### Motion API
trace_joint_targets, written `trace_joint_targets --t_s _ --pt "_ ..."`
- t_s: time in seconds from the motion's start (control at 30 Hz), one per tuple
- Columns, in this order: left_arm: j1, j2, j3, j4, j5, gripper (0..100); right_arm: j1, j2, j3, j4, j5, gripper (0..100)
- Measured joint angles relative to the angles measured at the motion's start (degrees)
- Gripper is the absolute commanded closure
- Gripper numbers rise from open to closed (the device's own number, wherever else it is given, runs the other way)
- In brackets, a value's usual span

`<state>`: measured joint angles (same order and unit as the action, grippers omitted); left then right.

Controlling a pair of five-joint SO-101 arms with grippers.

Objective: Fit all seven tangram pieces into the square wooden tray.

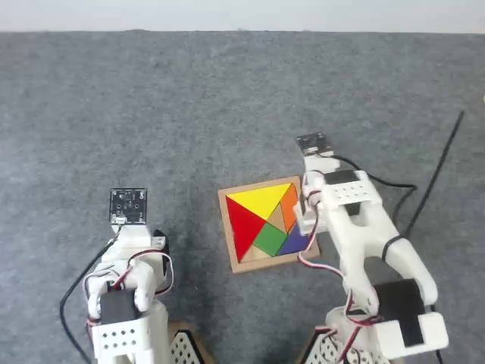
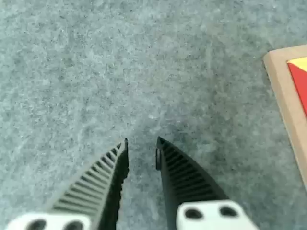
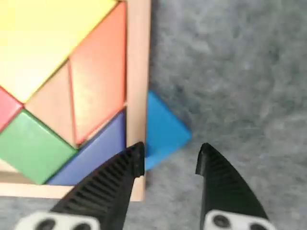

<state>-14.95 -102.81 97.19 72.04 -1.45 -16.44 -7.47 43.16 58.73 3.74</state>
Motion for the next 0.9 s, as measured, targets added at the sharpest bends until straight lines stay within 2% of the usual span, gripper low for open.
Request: trace_joint_targets --t_s 0.27,0.47,0.9 --pt "0.0 0.0 0.0 0.0 0.0 91 -5.54 0.0 0.0 0.0 1.14 80.1" --pt "0.0 0.0 0.0 0.0 0.0 91 -0.88 0.0 0.0 0.0 1.41 80.1" --pt "0.0 0.0 0.0 0.0 0.0 91 3.69 0.0 0.0 -1.41 1.58 80.1"
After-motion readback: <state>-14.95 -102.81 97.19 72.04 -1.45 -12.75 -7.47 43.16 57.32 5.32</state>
